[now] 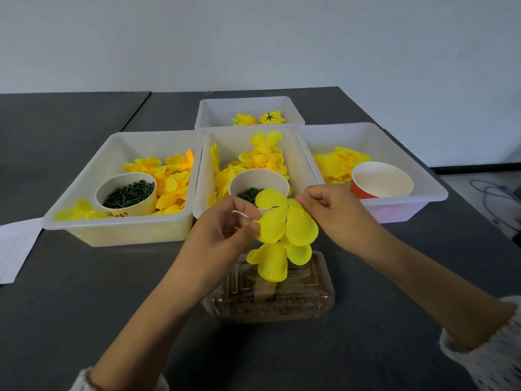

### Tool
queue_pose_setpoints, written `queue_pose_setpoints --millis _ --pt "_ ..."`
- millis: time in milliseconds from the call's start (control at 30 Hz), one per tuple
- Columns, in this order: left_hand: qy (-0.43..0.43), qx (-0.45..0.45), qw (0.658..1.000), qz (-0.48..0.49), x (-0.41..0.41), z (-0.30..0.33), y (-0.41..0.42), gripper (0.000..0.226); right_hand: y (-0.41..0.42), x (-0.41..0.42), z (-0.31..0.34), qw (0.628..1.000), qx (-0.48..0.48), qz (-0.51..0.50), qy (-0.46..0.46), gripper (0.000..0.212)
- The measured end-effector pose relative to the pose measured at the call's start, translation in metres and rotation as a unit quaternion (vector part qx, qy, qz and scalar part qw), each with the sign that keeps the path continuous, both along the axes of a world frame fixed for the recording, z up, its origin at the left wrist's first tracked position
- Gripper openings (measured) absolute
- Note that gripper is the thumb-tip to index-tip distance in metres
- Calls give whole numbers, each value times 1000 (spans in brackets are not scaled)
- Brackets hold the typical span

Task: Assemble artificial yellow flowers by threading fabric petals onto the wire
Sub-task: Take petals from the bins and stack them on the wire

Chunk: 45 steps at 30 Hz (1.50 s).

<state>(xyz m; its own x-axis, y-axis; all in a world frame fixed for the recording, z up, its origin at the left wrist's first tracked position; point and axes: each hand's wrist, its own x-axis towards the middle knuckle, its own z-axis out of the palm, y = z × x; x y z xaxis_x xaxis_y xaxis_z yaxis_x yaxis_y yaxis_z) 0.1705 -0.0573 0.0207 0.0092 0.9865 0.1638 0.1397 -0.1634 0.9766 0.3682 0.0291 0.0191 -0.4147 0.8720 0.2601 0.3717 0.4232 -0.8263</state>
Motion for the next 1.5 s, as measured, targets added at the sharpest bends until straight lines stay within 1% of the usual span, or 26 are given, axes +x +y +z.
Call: queue_pose_setpoints --millis 133,200,267,333,433,500,567,667,733,800,833,933,1033,1133,1200,1267,1400,1433,1500 --pt "-47 5 999 17 1 3 1 7 6 3 5 999 -6 -12 36 36" --pt "-60 10 998 28 0 4 1 11 8 5 7 999 2 -19 32 36" --pt "-58 6 998 26 -2 4 1 8 9 6 7 1000 8 -22 11 36" --pt "-45 -5 999 18 -2 1 1 14 6 6 4 1000 4 -16 -4 37" --pt "-32 -16 999 7 -2 -1 0 16 1 6 0 1000 4 -11 -13 42" --pt "-46 -14 999 -5 -1 0 0 15 1 7 0 1000 -7 -17 -4 42" --pt "-66 -10 998 -17 0 1 -1 7 3 10 -1 999 -19 -29 8 39" --pt "-67 -7 998 -10 1 1 0 11 3 11 -2 999 -26 -35 -1 38" --pt "-48 -9 999 -3 0 -2 2 6 1 10 -3 999 -35 -31 -10 37" --pt "-16 -14 1000 7 -3 -6 3 14 0 10 -4 999 -34 -30 -30 36" --pt "-3 -17 1000 8 -4 -8 2 15 -1 10 -4 998 -29 -31 -40 35" --pt "23 -30 999 4 -7 -15 -7 8 -5 9 -8 996 -15 -36 -84 33" --pt "86 -45 995 11 -9 -24 -15 29 -11 8 -18 991 -31 -27 -129 28" --pt "146 -52 988 25 -5 -29 -18 31 -16 5 -28 991 -43 -15 -125 29" --pt "168 -49 984 34 -2 -31 -17 31 -18 3 -31 992 -26 -23 -123 28" --pt "181 -48 982 34 -1 -30 -16 30 -19 2 -33 991 -5 -23 -131 30" --pt "196 -49 979 14 -12 -27 -15 21 -14 7 -22 988 -17 -9 -154 32" --pt "204 -43 978 24 -14 -26 -14 21 -6 11 -15 989 -14 -24 -144 33" --pt "201 -27 977 61 -19 -23 -12 27 22 20 7 993 9 -73 -89 35"
